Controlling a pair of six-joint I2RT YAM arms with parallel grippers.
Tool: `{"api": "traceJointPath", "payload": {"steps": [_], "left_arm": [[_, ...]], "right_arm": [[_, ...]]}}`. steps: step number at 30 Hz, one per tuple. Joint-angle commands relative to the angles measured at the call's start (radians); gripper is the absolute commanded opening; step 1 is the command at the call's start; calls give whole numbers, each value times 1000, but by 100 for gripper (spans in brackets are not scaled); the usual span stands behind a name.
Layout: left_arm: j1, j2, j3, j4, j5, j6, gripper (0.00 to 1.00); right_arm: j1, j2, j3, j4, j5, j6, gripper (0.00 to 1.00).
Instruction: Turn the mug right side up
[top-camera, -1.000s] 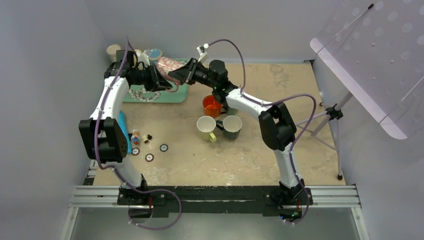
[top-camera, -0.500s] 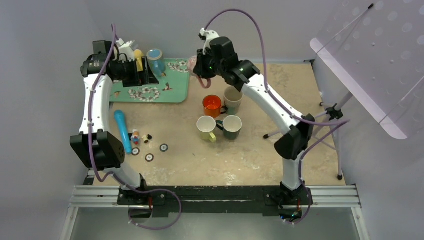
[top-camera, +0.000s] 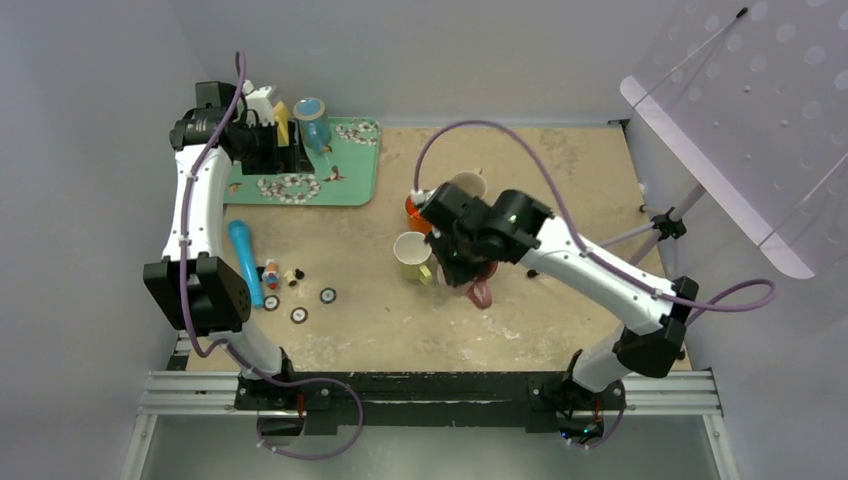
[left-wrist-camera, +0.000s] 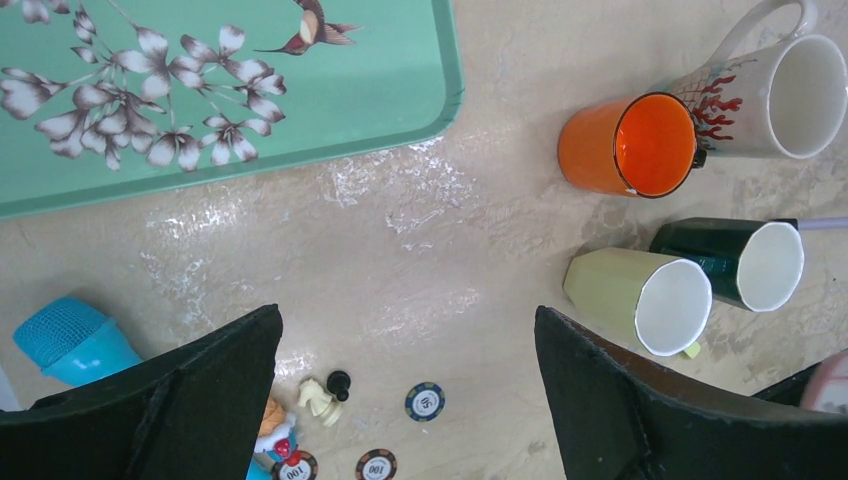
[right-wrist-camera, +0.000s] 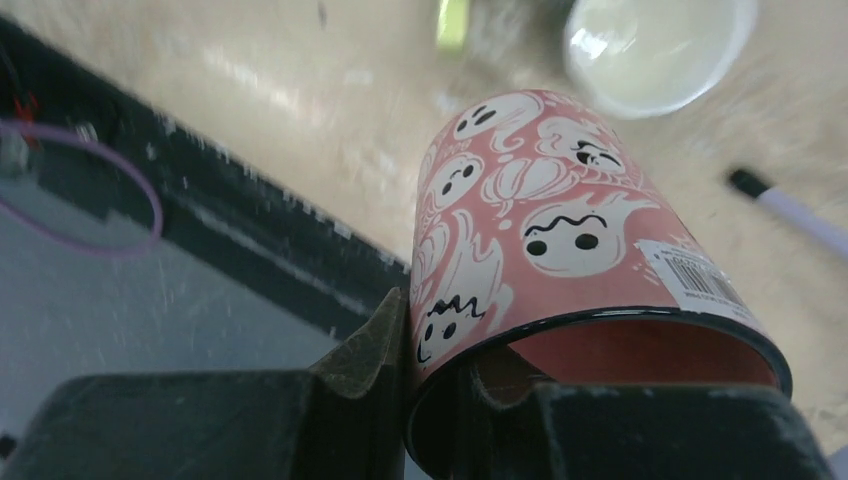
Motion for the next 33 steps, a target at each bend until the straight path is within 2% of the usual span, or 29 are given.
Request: {"api": "traceJointPath", "payload": {"steps": [1, 4, 6, 11, 19, 22, 25, 27, 29, 31, 33], "left_arm": [[-19, 14, 27, 14, -24, 9, 100], [-22, 18, 17, 13, -24, 9, 100], [-24, 17, 8, 15, -17, 8, 100], [-23, 14, 0, 11, -33, 27, 100], [-25, 20, -34, 20, -85, 43, 100], [-50, 35, -63, 75, -174, 57, 100], [-116, 87, -42, 113, -293, 92, 100], [-150, 136, -9, 160, -367, 99, 100], [-173, 201, 38, 229, -408, 106, 100], [-172, 297, 134, 250, -434, 116, 97], [-170, 425, 293, 183, -452, 129, 91]], "right_arm": [[107, -25, -198, 48, -80, 151, 0], [112, -22, -361, 132, -55, 161, 0], [112, 4, -401, 200, -31, 146, 0], [108, 67, -471, 362, -83, 75, 0], [79, 88, -596, 448, -51, 59, 0], [78, 112, -590, 431, -27, 44, 2], [80, 136, -567, 404, -19, 41, 41], [79, 120, -546, 383, 1, 47, 62], [80, 104, -516, 357, 19, 51, 95], [80, 95, -476, 324, 49, 54, 98], [80, 91, -422, 281, 81, 51, 98]]}}
